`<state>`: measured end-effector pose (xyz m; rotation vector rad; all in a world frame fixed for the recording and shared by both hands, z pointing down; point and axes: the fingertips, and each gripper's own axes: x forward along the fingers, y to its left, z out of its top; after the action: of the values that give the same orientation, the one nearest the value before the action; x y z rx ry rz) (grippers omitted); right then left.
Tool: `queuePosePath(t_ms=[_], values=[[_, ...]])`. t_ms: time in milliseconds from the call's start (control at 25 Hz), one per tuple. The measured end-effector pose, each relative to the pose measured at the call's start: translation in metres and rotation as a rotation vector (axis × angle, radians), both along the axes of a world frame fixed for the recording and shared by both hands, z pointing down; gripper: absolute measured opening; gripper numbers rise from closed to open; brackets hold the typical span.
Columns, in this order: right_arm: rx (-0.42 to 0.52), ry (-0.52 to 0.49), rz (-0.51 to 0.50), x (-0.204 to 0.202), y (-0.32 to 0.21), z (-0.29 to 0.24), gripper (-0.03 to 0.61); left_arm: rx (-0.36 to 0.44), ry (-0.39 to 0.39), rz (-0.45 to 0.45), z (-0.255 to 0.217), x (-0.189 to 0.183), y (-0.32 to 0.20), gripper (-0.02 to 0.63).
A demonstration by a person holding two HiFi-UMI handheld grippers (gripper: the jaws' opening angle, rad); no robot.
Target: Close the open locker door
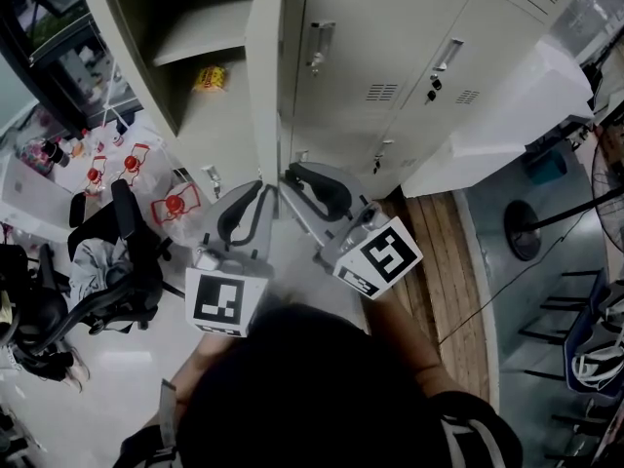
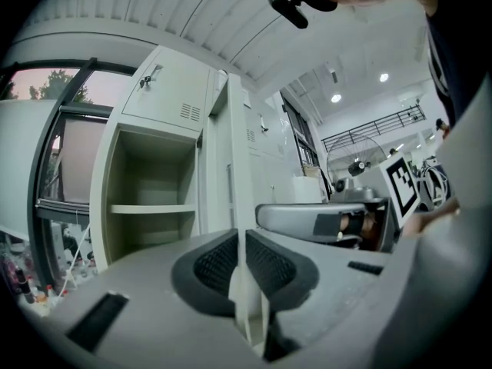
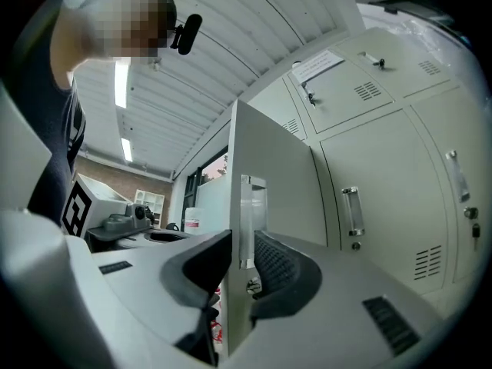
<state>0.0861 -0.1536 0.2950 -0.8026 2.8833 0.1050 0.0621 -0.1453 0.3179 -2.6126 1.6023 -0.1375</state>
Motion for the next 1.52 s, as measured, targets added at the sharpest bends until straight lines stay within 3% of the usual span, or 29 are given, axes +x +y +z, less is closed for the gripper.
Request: queuePosePath(t_ms=[400,960,1520], values=[[-0.003,0.012,-0.207,-0.015,0.000,0.000,0.107,-0.001,-0.001,-0.038,0.000,-0.012,0.000,0.017],[-0.004,0.036,-0.383,-0.053,-0.006,0.002,0.140,-0.002,0.001,-0.133,0.002,-0.050,-0.004,0.017],[-0.001,0.056,-0.456,-0.089,-0.012,0.001,0.140,0.012,0.020,-0.202,0.002,-0.083,-0.010,0.017]])
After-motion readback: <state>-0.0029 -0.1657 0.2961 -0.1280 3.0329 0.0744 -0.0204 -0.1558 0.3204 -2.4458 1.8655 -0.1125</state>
